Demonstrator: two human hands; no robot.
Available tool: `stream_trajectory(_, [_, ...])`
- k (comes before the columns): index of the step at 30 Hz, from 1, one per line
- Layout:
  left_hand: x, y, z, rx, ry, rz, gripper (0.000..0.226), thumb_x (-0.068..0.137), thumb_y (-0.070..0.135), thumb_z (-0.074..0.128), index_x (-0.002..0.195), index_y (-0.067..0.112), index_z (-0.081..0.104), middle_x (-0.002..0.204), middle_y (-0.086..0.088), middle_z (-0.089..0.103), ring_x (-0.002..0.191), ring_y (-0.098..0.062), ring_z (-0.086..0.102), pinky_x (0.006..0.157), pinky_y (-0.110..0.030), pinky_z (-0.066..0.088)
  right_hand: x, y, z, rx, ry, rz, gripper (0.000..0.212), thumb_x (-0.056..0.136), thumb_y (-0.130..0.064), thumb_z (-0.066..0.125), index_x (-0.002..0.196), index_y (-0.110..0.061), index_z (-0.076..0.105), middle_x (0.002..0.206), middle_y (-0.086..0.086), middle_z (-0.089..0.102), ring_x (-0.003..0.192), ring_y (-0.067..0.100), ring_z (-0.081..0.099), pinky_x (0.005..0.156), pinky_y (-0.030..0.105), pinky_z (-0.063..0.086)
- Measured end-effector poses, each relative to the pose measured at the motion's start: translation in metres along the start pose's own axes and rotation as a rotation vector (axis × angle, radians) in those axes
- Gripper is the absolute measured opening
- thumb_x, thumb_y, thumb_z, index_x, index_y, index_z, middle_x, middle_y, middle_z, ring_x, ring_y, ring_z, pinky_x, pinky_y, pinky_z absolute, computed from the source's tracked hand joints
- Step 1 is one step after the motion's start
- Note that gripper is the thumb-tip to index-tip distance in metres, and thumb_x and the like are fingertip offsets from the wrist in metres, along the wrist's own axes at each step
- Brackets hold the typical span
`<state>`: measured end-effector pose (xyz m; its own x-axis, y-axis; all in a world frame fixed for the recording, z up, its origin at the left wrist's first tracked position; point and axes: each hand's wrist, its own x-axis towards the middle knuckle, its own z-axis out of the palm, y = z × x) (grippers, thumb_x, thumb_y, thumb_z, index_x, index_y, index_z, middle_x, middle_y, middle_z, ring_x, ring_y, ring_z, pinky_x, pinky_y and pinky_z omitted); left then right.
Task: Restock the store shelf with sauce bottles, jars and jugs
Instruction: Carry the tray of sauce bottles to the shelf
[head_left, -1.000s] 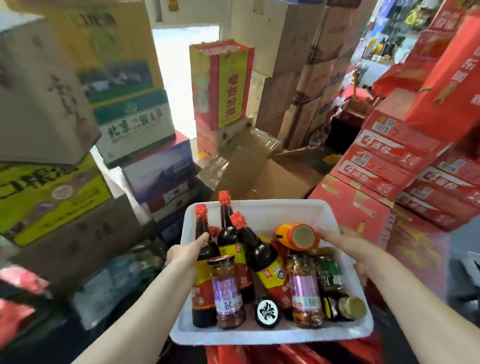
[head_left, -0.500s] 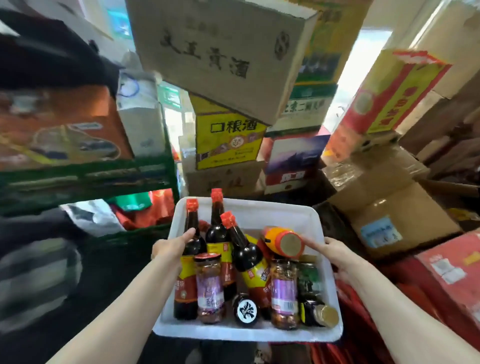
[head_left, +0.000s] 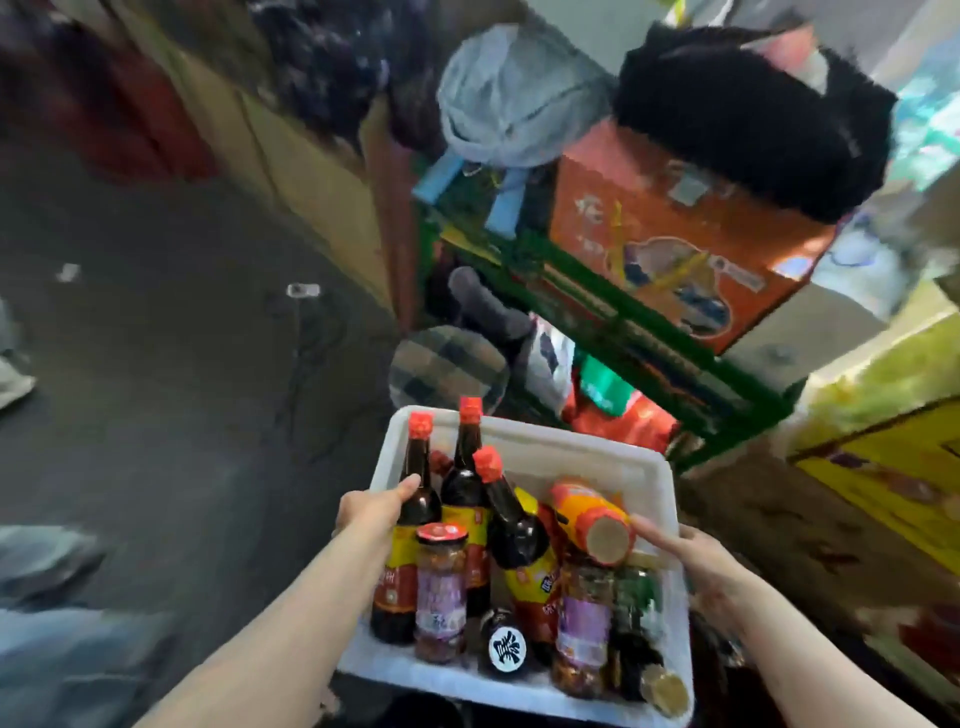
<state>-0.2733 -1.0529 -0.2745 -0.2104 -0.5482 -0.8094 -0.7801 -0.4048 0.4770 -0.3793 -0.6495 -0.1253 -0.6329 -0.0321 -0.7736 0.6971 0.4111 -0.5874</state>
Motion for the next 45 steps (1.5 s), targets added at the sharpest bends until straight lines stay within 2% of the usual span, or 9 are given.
stream_trajectory(5, [-0.013,-0.023,-0.059,-0.313,0.228,-0.061,0.12,0.001,0.074,0.083,0.095,0.002,0.068,0.092,-0.013,0.072,0.08,-0.032,0.071,0.075,-0.052,0.06,0.03,-0.077,0.069,-0.239,-0.187,-0.078,0.047,0.075,-0.04,0.084,0.109,-0.01,0.069,0.092,0.01,0.077,0.081,0.024,0.073,0.053,0.023,0.056])
stream_trajectory(7, [-0.055,-0.012,-0.077,-0.45,0.279,-0.096,0.102,0.024,0.06,0.095,0.1,-0.002,0.065,0.098,-0.016,0.071,0.085,-0.033,0.07,0.08,-0.052,0.058,0.046,-0.1,0.093,-0.299,-0.272,-0.102,0.037,0.08,-0.033,0.082,0.107,-0.011,0.069,0.089,0.009,0.075,0.077,0.02,0.071,0.047,0.02,0.052])
stream_trajectory(9, [-0.077,-0.008,-0.091,-0.554,0.3,-0.155,0.08,0.047,0.039,0.098,0.104,-0.003,0.061,0.105,-0.019,0.068,0.091,-0.035,0.068,0.086,-0.052,0.056,0.056,-0.123,0.118,-0.354,-0.359,-0.14,0.035,0.079,-0.035,0.082,0.104,-0.014,0.069,0.09,0.006,0.075,0.079,0.019,0.071,0.052,0.023,0.052])
stream_trajectory(18, [-0.069,-0.006,-0.154,-0.788,0.416,-0.229,0.089,0.063,0.032,0.093,0.129,-0.003,0.042,0.132,-0.018,0.053,0.12,-0.039,0.054,0.096,-0.052,0.047,0.097,-0.188,0.234,-0.597,-0.543,-0.107,0.084,0.048,-0.053,0.097,0.117,-0.015,0.066,0.104,0.01,0.077,0.098,0.03,0.073,0.092,0.051,0.057])
stream_trajectory(23, [0.037,-0.029,-0.201,-0.834,0.361,-0.202,0.135,0.009,0.052,0.096,0.124,-0.002,0.047,0.123,-0.021,0.061,0.106,-0.042,0.063,0.089,-0.061,0.051,0.112,-0.217,0.303,-0.644,-0.53,-0.115,0.108,0.033,-0.064,0.097,0.123,-0.017,0.061,0.107,0.01,0.075,0.097,0.03,0.073,0.087,0.052,0.059])
stream_trajectory(27, [0.03,0.052,-0.249,-0.805,0.346,-0.174,0.096,0.055,0.035,0.096,0.128,-0.004,0.046,0.13,-0.021,0.057,0.113,-0.039,0.058,0.094,-0.048,0.05,0.116,-0.251,0.357,-0.622,-0.504,-0.149,0.116,0.031,-0.066,0.095,0.128,-0.017,0.054,0.113,0.011,0.072,0.099,0.031,0.072,0.087,0.052,0.059])
stream_trajectory(30, [0.055,0.095,-0.278,-0.753,0.373,-0.19,0.075,0.071,0.024,0.089,0.127,-0.005,0.048,0.125,-0.021,0.057,0.112,-0.038,0.058,0.081,-0.04,0.046,0.126,-0.283,0.395,-0.583,-0.485,-0.15,0.111,0.034,-0.064,0.097,0.126,-0.019,0.054,0.114,0.011,0.072,0.1,0.033,0.072,0.088,0.057,0.057])
stream_trajectory(41, [0.154,0.238,-0.348,-0.756,0.456,-0.164,0.079,0.072,0.027,0.088,0.13,-0.005,0.046,0.13,-0.017,0.055,0.117,-0.037,0.056,0.08,-0.04,0.045,0.2,-0.439,0.535,-0.6,-0.554,-0.233,0.098,0.039,-0.062,0.097,0.119,-0.015,0.065,0.103,0.008,0.077,0.092,0.029,0.075,0.086,0.05,0.06])
stream_trajectory(45, [0.183,0.293,-0.361,-0.777,0.499,-0.206,0.073,0.074,0.027,0.086,0.128,-0.005,0.047,0.13,-0.021,0.056,0.115,-0.038,0.056,0.078,-0.04,0.044,0.223,-0.505,0.586,-0.634,-0.616,-0.24,0.082,0.056,-0.051,0.094,0.123,-0.015,0.062,0.107,0.005,0.076,0.094,0.023,0.074,0.067,0.033,0.059])
